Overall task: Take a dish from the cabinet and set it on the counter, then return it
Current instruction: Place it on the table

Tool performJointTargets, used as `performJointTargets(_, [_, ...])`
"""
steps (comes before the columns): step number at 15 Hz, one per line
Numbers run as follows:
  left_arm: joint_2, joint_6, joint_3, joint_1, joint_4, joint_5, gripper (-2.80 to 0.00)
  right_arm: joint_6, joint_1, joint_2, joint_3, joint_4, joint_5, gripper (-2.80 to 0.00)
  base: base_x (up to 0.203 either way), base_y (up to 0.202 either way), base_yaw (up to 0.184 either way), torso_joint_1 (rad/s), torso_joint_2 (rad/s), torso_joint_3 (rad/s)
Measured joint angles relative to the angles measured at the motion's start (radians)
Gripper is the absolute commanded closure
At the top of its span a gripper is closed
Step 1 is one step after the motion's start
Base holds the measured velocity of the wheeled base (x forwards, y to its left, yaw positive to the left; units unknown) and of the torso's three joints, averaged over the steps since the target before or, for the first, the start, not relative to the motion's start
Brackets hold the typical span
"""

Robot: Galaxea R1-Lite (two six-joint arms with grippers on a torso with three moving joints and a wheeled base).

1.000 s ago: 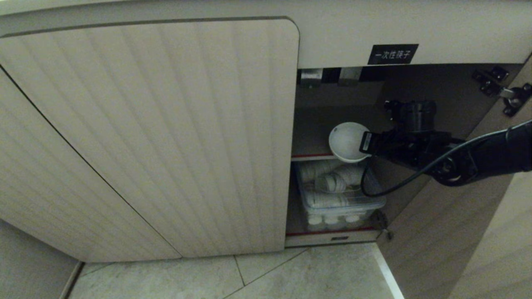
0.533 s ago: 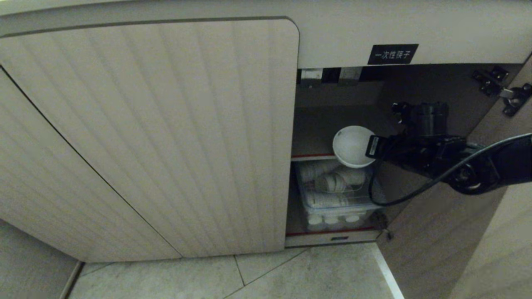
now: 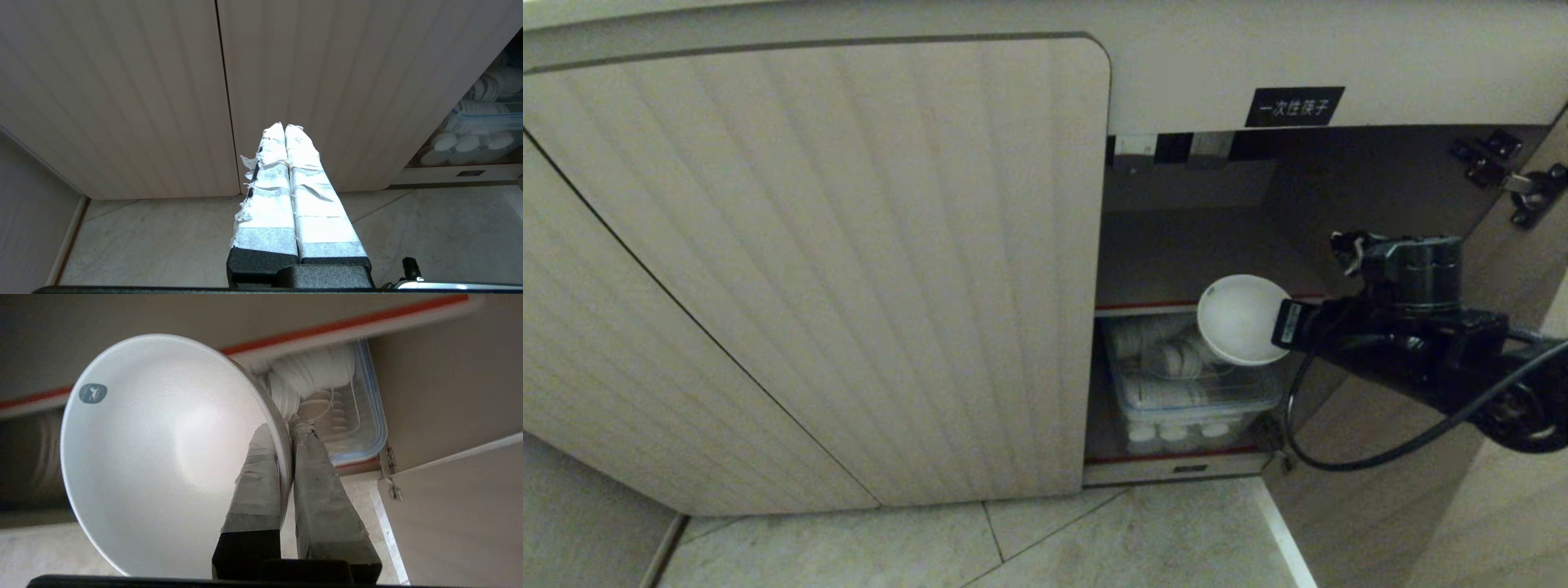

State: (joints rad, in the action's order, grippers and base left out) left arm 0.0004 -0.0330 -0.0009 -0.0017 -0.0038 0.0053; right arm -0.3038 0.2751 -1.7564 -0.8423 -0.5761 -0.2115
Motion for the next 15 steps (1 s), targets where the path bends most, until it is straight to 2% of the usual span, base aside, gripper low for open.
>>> performJointTargets(3, [0.000, 0.000, 0.000, 0.000, 0.000, 0.000, 0.00, 0.002, 0.000, 0.062, 0.076, -0.038, 0.035, 0.00, 0.000, 0.000, 0.000, 0.000, 0.00, 0.000])
performJointTargets(9, [0.000, 0.000, 0.000, 0.000, 0.000, 0.000, 0.00, 0.006, 0.003, 0.190, 0.225, -0.039, 0.042, 0.00, 0.000, 0.000, 0.000, 0.000, 0.00, 0.000])
performJointTargets(15, [0.000, 0.000, 0.000, 0.000, 0.000, 0.001, 0.00, 0.014, 0.142, 0.320, 0.406, -0.040, 0.052, 0.00, 0.000, 0.000, 0.000, 0.000, 0.00, 0.000])
